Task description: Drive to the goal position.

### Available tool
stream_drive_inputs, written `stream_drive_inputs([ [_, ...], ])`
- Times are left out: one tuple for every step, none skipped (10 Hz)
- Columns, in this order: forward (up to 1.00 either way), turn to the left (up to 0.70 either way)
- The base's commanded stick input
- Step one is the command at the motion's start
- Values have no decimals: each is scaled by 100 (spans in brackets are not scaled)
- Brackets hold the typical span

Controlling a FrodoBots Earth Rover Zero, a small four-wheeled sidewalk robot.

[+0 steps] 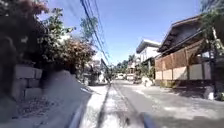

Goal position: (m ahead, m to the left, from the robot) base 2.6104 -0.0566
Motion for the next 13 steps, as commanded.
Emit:
stream_drive_inputs([
  [70,-35],
  [70,-35],
  [70,-32],
  [70,-2],
  [70,0],
  [70,0],
  [70,0],
  [70,0],
  [70,0],
  [70,0],
  [70,0],
  [70,0],
  [70,0],
])
